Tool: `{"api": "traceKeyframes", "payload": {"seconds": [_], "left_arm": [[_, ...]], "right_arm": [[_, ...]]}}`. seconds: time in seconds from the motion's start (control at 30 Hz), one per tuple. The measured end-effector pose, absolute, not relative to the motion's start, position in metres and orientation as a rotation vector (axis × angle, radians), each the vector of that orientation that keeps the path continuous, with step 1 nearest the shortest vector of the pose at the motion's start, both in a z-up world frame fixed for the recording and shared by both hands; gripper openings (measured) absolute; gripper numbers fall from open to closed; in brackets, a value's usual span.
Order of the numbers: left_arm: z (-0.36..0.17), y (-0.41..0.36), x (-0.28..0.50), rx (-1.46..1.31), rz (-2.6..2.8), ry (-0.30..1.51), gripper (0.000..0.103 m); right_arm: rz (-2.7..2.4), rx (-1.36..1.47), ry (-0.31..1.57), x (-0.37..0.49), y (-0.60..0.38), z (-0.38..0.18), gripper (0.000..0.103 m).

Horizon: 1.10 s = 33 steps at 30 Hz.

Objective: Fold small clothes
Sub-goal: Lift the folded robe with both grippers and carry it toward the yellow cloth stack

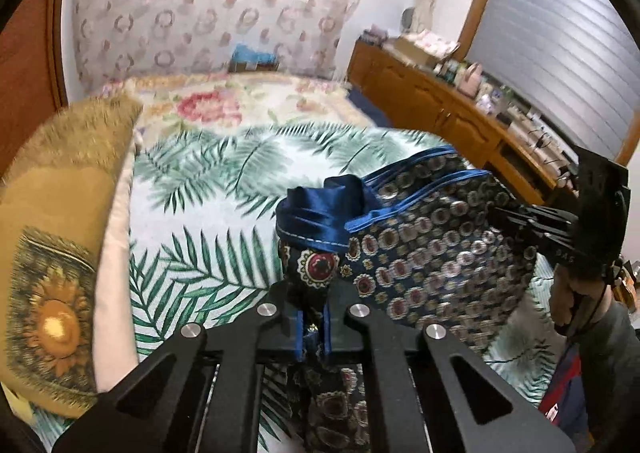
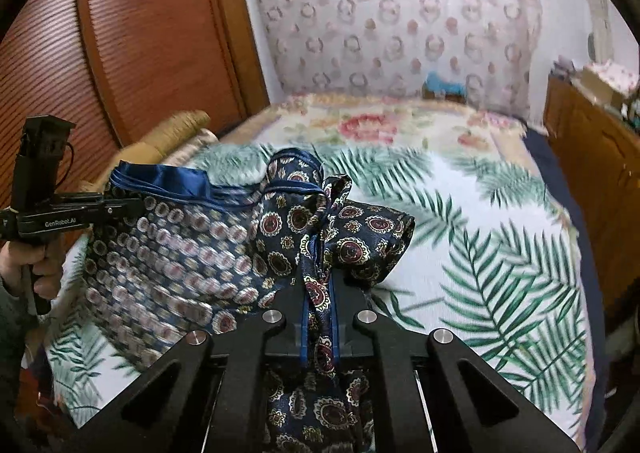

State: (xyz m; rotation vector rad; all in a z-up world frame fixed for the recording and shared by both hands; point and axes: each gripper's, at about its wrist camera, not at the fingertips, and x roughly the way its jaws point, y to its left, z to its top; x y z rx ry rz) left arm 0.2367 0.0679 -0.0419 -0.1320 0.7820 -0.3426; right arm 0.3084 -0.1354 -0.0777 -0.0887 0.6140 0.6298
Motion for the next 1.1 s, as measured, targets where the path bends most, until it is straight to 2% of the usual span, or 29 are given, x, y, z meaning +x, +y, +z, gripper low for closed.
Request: {"api": "traceKeyframes", "payload": {"seconds": [0.3, 0.53, 0.83, 1.1], "left_arm": [[0.017, 0.073, 0.190, -0.140, -0.363, 0.600, 0.006], [0.043, 0.105, 0.156, -0.121, -0.301, 0.501, 0.006], [0.033, 0.178, 0.135, -0.176, -0.165, 0.448, 0.006], [0.024, 0.239, 0.146, -0.217, 0.005, 0.383, 0.006]], "right_arm": [[0.655, -0.167, 0.420, 0.253, -0.131, -0.019, 0.007], [0.712, -0.197, 0.346, 0.236, -0.114, 0.011, 0.007], [0.838, -0.287, 0.330, 0.291, -0.049, 0.009, 0.007], [0.936, -0.430, 0.271, 0.347, 0.026, 0.033, 0.007]]}}
